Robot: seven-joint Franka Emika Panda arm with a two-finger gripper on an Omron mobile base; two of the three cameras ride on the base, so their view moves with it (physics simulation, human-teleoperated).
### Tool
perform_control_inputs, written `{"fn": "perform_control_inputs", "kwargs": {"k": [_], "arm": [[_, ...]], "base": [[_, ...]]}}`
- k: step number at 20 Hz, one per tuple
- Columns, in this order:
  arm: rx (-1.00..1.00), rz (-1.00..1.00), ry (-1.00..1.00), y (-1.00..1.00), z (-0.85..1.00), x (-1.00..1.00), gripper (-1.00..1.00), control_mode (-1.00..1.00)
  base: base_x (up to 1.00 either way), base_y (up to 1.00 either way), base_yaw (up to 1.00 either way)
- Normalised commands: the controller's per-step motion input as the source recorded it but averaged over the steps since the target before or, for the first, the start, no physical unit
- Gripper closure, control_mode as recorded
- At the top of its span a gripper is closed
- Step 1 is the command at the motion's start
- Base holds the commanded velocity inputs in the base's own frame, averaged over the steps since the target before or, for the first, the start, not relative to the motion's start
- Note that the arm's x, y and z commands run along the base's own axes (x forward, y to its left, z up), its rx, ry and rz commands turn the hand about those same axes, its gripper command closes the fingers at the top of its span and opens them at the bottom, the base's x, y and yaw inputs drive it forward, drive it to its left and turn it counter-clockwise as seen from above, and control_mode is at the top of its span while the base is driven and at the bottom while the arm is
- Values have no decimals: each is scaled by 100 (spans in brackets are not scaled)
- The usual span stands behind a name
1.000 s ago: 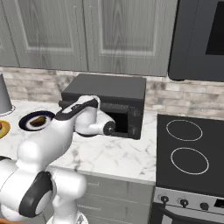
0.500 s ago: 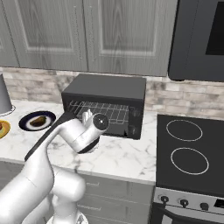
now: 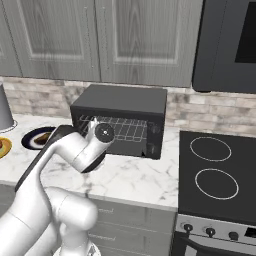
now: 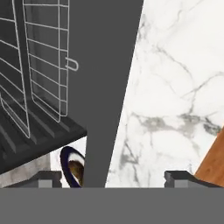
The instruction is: Open the toaster oven door. Place the hotdog bun on the bottom rack in the toaster oven and place the chicken drumstick on the top rack.
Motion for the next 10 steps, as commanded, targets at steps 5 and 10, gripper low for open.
{"fn": "perform_control_inputs", "kwargs": {"k": [5, 10], "arm": [[4, 1, 2, -7, 77, 85, -100, -100], [0, 10, 0, -38, -6, 63, -100, -100]], "base": [[0, 0, 0], [0, 0, 0]]}}
